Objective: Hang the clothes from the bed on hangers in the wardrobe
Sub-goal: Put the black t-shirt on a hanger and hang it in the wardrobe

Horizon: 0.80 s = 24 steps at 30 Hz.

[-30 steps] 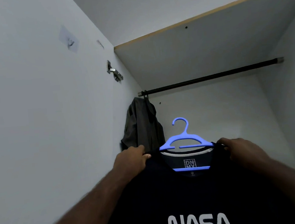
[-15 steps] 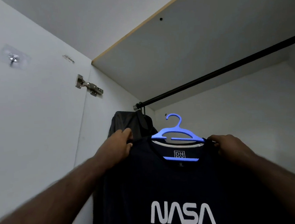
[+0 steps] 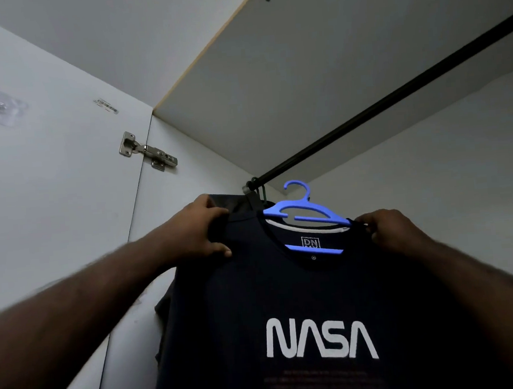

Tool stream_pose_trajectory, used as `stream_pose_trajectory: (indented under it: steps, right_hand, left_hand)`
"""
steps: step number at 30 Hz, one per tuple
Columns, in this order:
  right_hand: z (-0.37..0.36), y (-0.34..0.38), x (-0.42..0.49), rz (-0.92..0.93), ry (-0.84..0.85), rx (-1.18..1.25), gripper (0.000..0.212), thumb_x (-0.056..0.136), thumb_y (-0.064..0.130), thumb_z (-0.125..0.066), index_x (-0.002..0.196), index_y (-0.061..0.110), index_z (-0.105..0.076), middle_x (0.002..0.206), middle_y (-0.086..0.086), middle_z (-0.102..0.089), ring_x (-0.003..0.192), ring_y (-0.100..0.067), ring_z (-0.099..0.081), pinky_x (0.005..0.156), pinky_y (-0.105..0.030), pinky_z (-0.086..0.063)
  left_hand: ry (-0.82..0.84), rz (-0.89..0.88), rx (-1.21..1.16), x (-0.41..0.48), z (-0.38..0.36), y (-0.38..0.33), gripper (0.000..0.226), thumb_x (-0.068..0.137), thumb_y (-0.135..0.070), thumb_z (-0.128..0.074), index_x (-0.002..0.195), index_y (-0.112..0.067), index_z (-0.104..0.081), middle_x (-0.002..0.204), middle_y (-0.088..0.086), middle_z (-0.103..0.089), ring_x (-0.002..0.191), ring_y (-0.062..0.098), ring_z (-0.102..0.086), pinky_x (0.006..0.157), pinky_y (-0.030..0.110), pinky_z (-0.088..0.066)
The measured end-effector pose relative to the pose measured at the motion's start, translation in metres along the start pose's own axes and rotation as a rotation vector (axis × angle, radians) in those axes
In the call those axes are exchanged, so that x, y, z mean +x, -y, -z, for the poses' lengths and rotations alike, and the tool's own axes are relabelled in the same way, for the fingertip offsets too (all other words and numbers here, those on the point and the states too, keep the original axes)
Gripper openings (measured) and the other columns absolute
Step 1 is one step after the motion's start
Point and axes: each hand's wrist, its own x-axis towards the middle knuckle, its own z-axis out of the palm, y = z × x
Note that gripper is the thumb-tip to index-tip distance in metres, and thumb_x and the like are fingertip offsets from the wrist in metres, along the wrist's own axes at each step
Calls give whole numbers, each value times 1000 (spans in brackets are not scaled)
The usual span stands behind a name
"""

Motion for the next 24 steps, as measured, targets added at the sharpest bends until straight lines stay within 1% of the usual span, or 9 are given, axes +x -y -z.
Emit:
stream_pose_trajectory:
  steps: [3, 6, 9, 11, 16, 20, 22, 24]
  right_hand:
    - [-16, 0, 21, 10, 2, 48, 52, 83, -8, -50, 128, 13, -64, 116, -14, -68, 105, -30, -61, 77, -27, -39]
    - [-31, -3, 39, 6, -41, 156, 42, 90, -5, -53, 126, 11, -65, 117, -14, -69, 105, -30, -62, 78, -24, -37]
    - [-50, -5, 50, -9, -51, 232, 34, 93, 0, -56, 124, 11, -67, 117, -12, -69, 105, -26, -62, 78, -22, -35]
    - [-63, -7, 55, -27, -45, 245, 34, 93, 1, -56, 124, 11, -67, 117, -12, -69, 104, -25, -62, 77, -20, -34]
    - [-86, -16, 70, -67, -28, 280, 34, 93, 1, -57, 125, 10, -66, 119, -13, -68, 100, -24, -61, 76, -19, -33]
    - [-93, -22, 90, -47, -58, 293, 32, 92, 2, -59, 123, 9, -67, 118, -15, -68, 105, -28, -64, 76, -21, -34]
    - [-95, -23, 101, -33, -88, 313, 31, 91, 1, -61, 121, 7, -68, 115, -17, -69, 100, -27, -64, 77, -22, -36]
    - [-97, -23, 112, -25, -121, 365, 29, 90, 0, -63, 117, 6, -70, 113, -17, -70, 91, -23, -62, 77, -23, -37]
  left_hand:
    - [-40, -59, 187, 23, 5, 11, 63, 83, -34, -74, 139, -16, -50, 131, 8, -44, 118, 24, -49, 93, 26, -38]
    - [-100, -103, 297, 52, 9, 23, 52, 85, -34, -72, 129, -10, -57, 127, 13, -50, 115, 29, -51, 89, 30, -40]
    - [-167, -136, 346, 72, 7, 29, 48, 86, -36, -70, 124, -8, -60, 125, 13, -52, 115, 30, -51, 89, 34, -41]
    - [-186, -161, 383, 83, 2, 30, 45, 88, -38, -68, 122, -10, -61, 126, 10, -53, 115, 28, -50, 90, 34, -41]
    - [-174, -211, 455, 102, -12, 30, 43, 92, -44, -60, 119, -10, -63, 124, 11, -56, 112, 29, -52, 91, 36, -44]
    - [-176, -211, 492, 118, -13, 28, 43, 95, -43, -54, 116, -8, -64, 120, 12, -57, 109, 30, -53, 87, 34, -42]
    - [-182, -200, 503, 127, -9, 29, 39, 94, -40, -59, 113, -6, -65, 117, 14, -57, 107, 31, -55, 85, 36, -43]
    - [-171, -183, 512, 137, -5, 29, 36, 92, -35, -62, 111, -5, -65, 113, 15, -57, 105, 33, -56, 84, 37, -44]
